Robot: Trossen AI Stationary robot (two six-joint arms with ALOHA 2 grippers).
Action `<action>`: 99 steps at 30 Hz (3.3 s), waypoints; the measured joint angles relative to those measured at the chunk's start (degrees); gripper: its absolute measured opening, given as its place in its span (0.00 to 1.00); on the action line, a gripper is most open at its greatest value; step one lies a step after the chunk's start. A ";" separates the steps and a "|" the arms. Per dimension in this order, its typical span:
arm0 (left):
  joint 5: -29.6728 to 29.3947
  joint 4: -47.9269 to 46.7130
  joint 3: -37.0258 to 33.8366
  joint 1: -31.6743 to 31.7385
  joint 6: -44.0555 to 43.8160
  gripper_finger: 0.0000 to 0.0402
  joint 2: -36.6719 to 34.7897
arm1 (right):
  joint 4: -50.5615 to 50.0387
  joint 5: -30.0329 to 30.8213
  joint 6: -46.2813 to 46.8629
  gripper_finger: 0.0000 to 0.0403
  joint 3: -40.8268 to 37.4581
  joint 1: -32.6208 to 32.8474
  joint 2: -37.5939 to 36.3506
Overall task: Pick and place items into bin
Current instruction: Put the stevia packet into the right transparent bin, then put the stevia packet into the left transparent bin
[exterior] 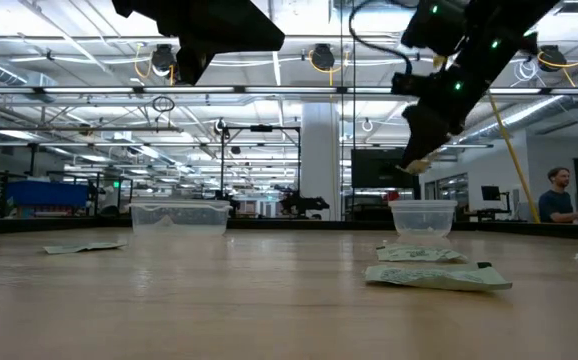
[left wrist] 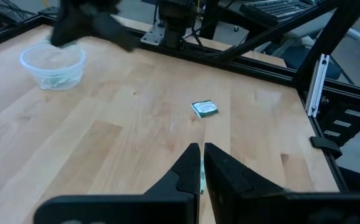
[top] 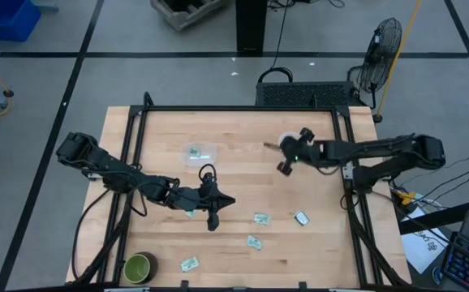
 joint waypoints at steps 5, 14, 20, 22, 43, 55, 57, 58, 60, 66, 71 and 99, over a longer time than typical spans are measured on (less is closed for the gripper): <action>0.02 0.03 0.00 0.00 -1.06 0.06 0.00 | 0.73 -4.11 -0.42 0.00 -1.23 -7.92 0.82; 0.02 0.17 0.00 0.00 -3.57 0.06 0.00 | 5.26 -10.45 -3.16 0.02 -2.01 -13.63 3.99; 0.07 0.08 0.00 -0.60 -4.78 0.06 0.00 | 5.32 -8.40 -3.23 0.18 -2.03 -14.69 6.58; 0.04 -0.68 0.00 -0.79 -4.85 0.06 0.09 | 6.03 -7.28 -4.00 0.25 -2.03 -14.61 6.69; 4.34 12.93 0.07 2.93 -1.93 0.27 13.70 | 9.18 -13.31 3.46 0.38 -2.03 17.56 -6.86; 16.67 13.77 4.72 9.30 -7.53 0.51 23.86 | 28.98 -3.40 -2.04 0.37 -2.01 42.69 -7.25; 19.14 12.03 7.92 9.77 -5.76 0.51 26.86 | 30.14 -0.20 -3.14 0.36 -2.01 45.05 -7.23; 20.49 10.56 9.65 9.88 -4.75 0.51 28.10 | 30.49 0.94 -3.41 0.36 -2.01 45.89 -7.25; 21.63 6.47 12.76 9.94 -3.29 0.51 29.81 | 30.69 2.96 -3.88 0.36 -2.01 47.02 -7.23; 19.38 -4.68 21.73 8.64 0.77 0.51 33.15 | 30.96 3.61 -4.21 0.36 -2.01 47.77 -7.23; 17.64 -9.34 24.73 7.51 2.09 0.51 34.42 | 30.99 3.57 -3.32 0.36 -2.01 47.75 -7.23; 13.27 -10.29 24.48 6.27 5.51 0.26 37.68 | 30.84 3.37 -2.61 0.36 -3.04 47.73 -7.21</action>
